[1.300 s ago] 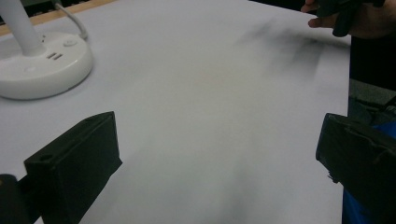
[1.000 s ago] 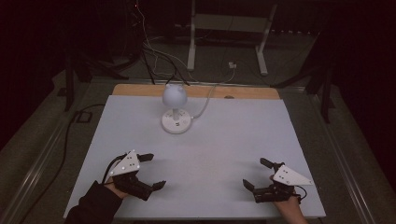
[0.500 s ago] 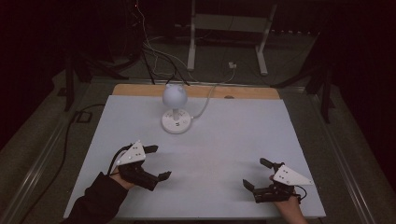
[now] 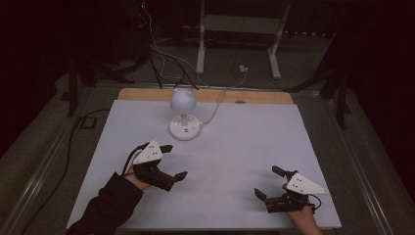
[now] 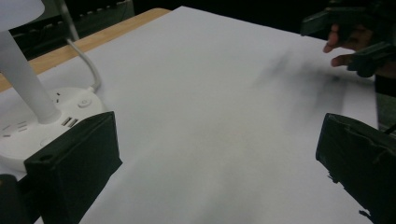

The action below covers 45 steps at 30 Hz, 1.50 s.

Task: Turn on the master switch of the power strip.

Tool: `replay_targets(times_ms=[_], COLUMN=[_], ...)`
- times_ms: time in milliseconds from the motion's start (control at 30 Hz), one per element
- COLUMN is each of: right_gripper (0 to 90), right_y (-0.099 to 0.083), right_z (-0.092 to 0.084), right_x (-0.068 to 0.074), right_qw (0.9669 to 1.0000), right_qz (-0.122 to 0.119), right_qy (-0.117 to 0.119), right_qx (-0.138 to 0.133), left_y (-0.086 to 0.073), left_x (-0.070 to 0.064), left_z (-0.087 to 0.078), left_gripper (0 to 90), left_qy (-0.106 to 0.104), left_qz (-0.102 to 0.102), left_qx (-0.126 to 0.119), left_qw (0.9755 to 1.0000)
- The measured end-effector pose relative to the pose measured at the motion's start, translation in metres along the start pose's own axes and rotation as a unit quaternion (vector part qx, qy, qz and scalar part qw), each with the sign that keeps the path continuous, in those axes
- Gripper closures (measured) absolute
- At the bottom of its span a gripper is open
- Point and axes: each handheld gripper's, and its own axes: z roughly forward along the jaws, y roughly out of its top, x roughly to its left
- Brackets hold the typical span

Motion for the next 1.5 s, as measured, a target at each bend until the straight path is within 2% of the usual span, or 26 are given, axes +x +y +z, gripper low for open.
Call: replay_targets(times_ms=[167,200,267,367,633,667,733,767,833,867,933,1100,1167,1200,1433,1500], right_gripper=[0.0,0.0,0.0,0.0,0.0,0.0,0.0,0.0,0.0,0.0,0.0,0.0,0.0,0.0,0.0,0.0], right_y=[0.000,0.000,0.000,0.000,0.001,0.001,0.001,0.001,0.001,0.001,0.001,0.001,0.001,0.001,0.001,0.001], right_z=[0.000,0.000,0.000,0.000,-0.001,-0.001,-0.001,-0.001,-0.001,-0.002,-0.002,-0.002,-0.002,-0.002,-0.002,-0.002], right_x=[0.000,0.000,0.000,0.000,0.000,0.000,0.000,0.000,0.000,0.000,0.000,-0.001,0.000,0.000,0.000,0.000], right_qw=[1.0000,1.0000,1.0000,1.0000,1.0000,1.0000,0.9999,0.9999,0.9999,0.9999,0.9999,0.9999,0.9999,0.9999,0.9999,0.9999], right_qz=[0.001,0.001,0.001,0.002,0.003,0.003,0.004,0.004,0.004,0.003,0.003,0.005,0.004,0.004,0.004,0.005], right_qy=[0.001,0.001,0.001,0.002,0.005,0.005,0.006,0.006,0.006,0.007,0.007,0.007,0.008,0.008,0.010,0.011], right_qx=[-0.002,-0.002,-0.002,-0.003,-0.005,-0.006,-0.007,-0.007,-0.007,-0.008,-0.008,-0.008,-0.007,-0.008,-0.008,-0.009], left_y=[0.004,0.006,0.006,0.010,0.018,0.021,0.022,0.023,0.023,0.024,0.024,0.026,0.026,0.027,0.028,0.028], left_x=[0.003,0.004,0.005,0.008,0.012,0.013,0.014,0.016,0.017,0.019,0.019,0.021,0.021,0.021,0.023,0.023], left_z=[0.011,0.015,0.017,0.026,0.039,0.043,0.045,0.050,0.052,0.056,0.058,0.071,0.073,0.078,0.089,0.092], left_gripper=[0.2,0.2,0.2,0.2,0.2,0.2,0.2,0.2,0.2,0.2,0.2,0.2,0.3,0.3,0.2,0.3], left_qy=[0.006,0.016,0.018,0.034,0.050,0.062,0.067,0.080,0.082,0.090,0.088,0.105,0.106,0.114,0.115,0.124], left_qz=[-0.006,-0.008,-0.009,-0.019,-0.028,-0.031,-0.035,-0.043,-0.045,-0.049,-0.052,-0.066,-0.068,-0.071,-0.097,-0.098], left_qx=[0.005,0.004,0.003,0.000,-0.005,-0.004,-0.004,-0.005,-0.006,-0.003,-0.006,-0.004,-0.004,-0.001,0.000,-0.005], left_qw=[1.0000,0.9998,0.9998,0.9992,0.9983,0.9976,0.9971,0.9959,0.9956,0.9947,0.9948,0.9923,0.9921,0.9909,0.9886,0.9875])
